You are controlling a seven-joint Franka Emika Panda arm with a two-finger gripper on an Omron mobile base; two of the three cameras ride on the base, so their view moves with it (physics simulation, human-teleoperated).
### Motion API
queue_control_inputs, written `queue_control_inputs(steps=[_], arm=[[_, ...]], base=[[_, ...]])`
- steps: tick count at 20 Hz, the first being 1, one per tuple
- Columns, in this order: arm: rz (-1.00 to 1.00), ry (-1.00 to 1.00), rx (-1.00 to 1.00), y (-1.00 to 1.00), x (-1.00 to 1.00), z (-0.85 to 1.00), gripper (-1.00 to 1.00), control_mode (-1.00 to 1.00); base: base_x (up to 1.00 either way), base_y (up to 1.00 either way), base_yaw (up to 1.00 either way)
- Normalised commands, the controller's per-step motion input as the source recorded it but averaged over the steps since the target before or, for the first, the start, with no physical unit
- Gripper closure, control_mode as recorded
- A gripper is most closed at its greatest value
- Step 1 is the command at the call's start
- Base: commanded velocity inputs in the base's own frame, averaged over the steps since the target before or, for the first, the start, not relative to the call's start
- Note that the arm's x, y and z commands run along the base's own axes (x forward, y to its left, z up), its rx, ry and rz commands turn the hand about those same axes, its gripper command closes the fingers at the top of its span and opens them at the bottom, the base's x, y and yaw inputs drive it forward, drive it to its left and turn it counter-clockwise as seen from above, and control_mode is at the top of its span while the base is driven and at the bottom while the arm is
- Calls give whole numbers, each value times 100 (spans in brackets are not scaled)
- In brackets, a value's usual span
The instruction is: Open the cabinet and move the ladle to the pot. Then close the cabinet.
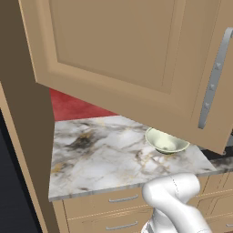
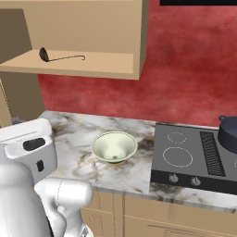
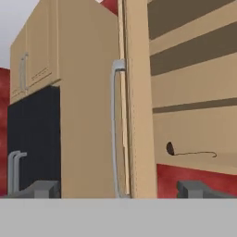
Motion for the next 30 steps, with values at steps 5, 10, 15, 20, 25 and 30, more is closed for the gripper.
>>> queue_control_inputs(steps=[5, 10, 15, 20, 25, 30], arm=[[17, 0, 0, -8, 17, -4, -100, -100], [18, 0, 0, -13, 18, -3, -100, -100], [15, 0, 0, -5, 26, -7, -100, -100], [8, 0, 0, 0, 32, -8, -100, -100], [6, 0, 0, 0, 32, -7, -100, -100], [8, 0, 0, 0, 27, -8, -100, -100]], base=[[0, 0, 0], [0, 0, 0], [0, 0, 0], [0, 0, 0], [0, 0, 0], [0, 0, 0]])
